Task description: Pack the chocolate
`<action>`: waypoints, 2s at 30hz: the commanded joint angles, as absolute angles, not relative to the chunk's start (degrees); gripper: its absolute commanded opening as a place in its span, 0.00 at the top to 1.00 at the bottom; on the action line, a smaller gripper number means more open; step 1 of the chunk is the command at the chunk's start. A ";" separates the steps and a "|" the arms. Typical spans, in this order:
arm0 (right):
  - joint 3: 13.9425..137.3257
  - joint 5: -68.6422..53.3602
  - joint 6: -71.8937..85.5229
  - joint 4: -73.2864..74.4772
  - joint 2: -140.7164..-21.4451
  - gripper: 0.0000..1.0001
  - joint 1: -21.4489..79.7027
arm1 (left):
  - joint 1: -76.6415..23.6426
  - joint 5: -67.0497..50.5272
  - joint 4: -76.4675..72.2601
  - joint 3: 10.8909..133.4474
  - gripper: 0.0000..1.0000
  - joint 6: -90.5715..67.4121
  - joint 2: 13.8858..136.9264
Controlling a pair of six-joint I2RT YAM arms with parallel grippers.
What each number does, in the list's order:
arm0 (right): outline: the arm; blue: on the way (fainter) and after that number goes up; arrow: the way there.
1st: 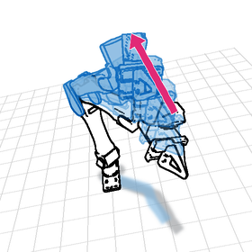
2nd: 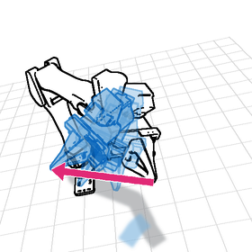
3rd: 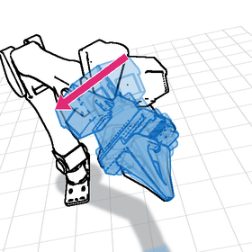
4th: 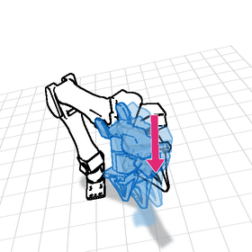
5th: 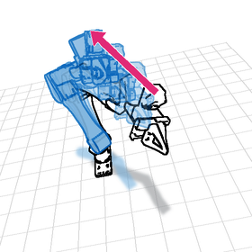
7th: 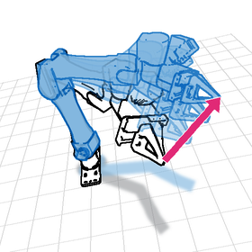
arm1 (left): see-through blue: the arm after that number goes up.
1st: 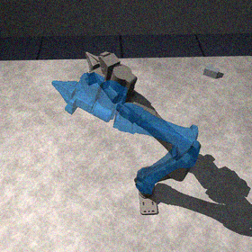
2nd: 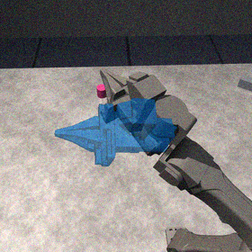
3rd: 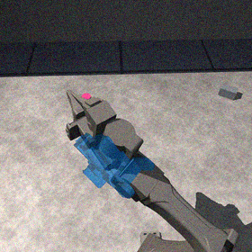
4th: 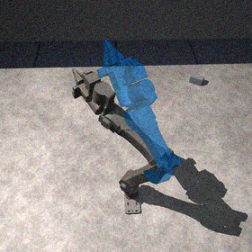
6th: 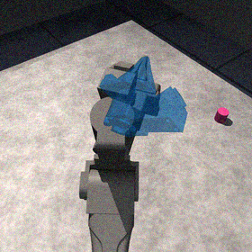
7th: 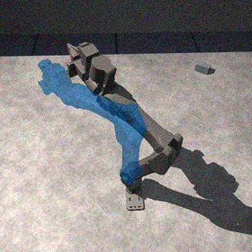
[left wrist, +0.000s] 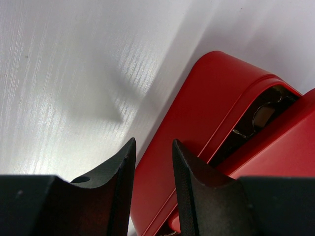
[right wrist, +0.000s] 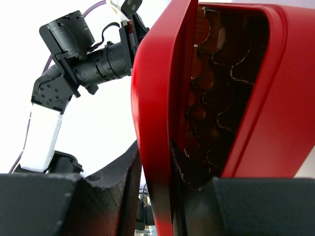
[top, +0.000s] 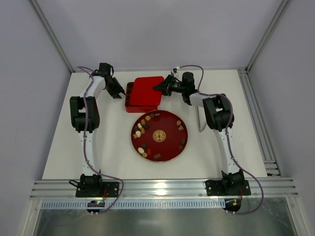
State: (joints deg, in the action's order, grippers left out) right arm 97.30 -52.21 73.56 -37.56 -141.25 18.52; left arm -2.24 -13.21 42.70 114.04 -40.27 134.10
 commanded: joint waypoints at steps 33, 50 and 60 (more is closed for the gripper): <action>107.48 -48.96 50.19 -4.40 -137.19 0.65 16.87 | -2.46 -14.76 42.10 113.91 0.65 -39.64 133.15; 116.02 -51.07 46.23 6.33 -142.91 0.62 17.58 | -3.52 -14.85 42.45 115.58 0.64 -39.37 134.47; 116.81 -48.87 44.12 9.93 -142.56 0.54 17.49 | -3.52 -14.41 42.89 115.93 0.63 -38.85 134.56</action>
